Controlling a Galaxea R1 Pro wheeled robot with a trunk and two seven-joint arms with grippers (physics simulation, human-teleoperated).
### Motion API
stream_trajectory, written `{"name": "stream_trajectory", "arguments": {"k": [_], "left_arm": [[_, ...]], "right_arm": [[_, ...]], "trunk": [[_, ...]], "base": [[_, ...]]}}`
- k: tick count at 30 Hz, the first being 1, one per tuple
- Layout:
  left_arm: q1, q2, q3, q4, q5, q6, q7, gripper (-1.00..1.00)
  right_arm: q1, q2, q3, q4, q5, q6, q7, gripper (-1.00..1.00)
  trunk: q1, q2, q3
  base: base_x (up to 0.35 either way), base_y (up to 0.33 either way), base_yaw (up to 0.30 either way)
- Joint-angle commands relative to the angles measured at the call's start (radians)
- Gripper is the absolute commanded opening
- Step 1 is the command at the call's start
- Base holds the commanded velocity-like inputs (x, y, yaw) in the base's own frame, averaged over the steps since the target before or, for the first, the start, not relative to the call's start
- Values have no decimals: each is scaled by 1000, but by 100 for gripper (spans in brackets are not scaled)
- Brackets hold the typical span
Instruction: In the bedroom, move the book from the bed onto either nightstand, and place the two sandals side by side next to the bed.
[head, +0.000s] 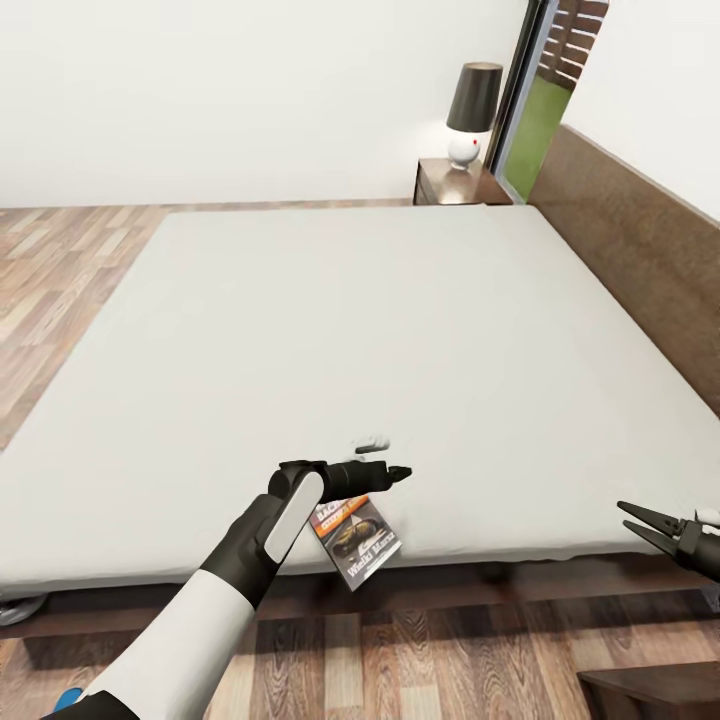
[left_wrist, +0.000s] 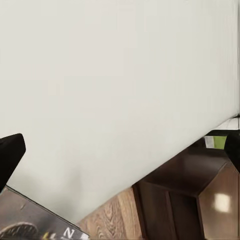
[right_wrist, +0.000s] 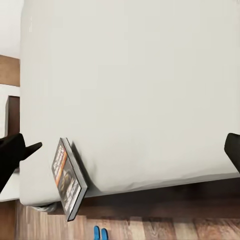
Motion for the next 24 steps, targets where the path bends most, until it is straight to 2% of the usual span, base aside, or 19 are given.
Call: {"name": "stream_trajectory", "arguments": {"k": [1,5,8,11,15,20,24], "left_arm": [[0,0,1,0,4,4,-4,100],[-1,0,1,-1,45,0,-4,100],[-2,0,1,-1,57,-1,-4,100],[-2,0,1,0,61,-1,-4,100],[-1,0,2,-1,62,-1,-5,100],[-2,0,2,0,62,-13,-50,100],[-2,0,2,0,62,-24,-60,100]], "right_arm": [[0,0,0,0,-4,7,1,100],[-1,0,0,0,-4,7,1,100],[0,0,0,0,-4,7,1,100],[0,0,0,1,-4,7,5,100],[0,0,-1,2,-4,8,7,100],[0,0,-2,1,-4,8,8,100],[0,0,-2,0,-4,8,7,100]], "trunk": [[-4,7,3],[-19,35,15],[-31,56,25],[-42,77,34],[-42,77,34],[-42,77,34],[-42,77,34]], "base": [[0,0,0],[0,0,0],[0,0,0],[0,0,0],[0,0,0],[0,0,0],[0,0,0]]}}
